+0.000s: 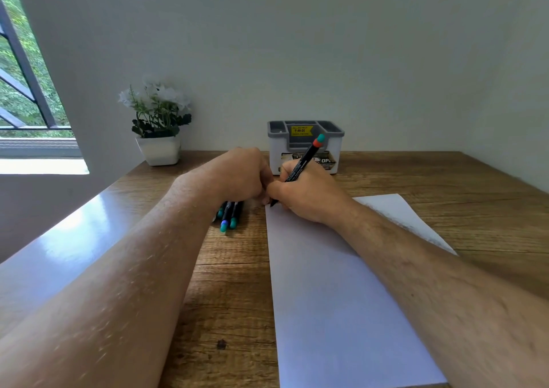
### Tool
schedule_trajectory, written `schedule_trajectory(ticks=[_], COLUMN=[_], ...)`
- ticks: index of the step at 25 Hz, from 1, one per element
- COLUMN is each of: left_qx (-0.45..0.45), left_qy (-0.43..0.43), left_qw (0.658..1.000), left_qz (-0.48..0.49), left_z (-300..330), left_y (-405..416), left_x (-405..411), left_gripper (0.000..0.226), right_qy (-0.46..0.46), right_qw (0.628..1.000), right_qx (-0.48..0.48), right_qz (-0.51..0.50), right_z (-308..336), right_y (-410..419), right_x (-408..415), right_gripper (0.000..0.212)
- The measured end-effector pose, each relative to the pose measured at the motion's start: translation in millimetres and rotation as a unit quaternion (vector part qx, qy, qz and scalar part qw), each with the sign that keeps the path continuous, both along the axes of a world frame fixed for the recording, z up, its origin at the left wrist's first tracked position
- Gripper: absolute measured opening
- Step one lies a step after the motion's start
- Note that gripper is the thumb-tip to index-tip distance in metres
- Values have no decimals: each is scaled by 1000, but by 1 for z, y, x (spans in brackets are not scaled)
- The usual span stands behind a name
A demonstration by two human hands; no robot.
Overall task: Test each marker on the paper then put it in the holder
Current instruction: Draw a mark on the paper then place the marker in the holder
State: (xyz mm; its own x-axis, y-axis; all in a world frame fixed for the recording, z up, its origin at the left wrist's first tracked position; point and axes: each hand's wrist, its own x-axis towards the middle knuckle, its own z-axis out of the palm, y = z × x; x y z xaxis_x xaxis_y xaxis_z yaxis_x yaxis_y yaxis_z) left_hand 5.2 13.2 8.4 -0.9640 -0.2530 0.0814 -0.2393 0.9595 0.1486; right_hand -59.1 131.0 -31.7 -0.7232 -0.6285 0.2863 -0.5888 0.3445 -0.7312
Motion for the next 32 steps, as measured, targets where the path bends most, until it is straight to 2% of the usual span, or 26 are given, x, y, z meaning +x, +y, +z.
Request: schedule_trajectory(ticks=[10,32], left_qx=[-17,-25], left_qy=[-13,-17], left_qw=[1000,999], left_qz=[7,10], left_z=[-1,-1], left_y=[1,2], left_x=[-4,-4], left_gripper=[30,28], right_qy=[-28,8], right_qw=[1000,1000], right_qx=[0,-4], right_qz=[3,-6], right_z=[1,-1], right_y=[1,1], right_x=[0,0], right_gripper=[23,25])
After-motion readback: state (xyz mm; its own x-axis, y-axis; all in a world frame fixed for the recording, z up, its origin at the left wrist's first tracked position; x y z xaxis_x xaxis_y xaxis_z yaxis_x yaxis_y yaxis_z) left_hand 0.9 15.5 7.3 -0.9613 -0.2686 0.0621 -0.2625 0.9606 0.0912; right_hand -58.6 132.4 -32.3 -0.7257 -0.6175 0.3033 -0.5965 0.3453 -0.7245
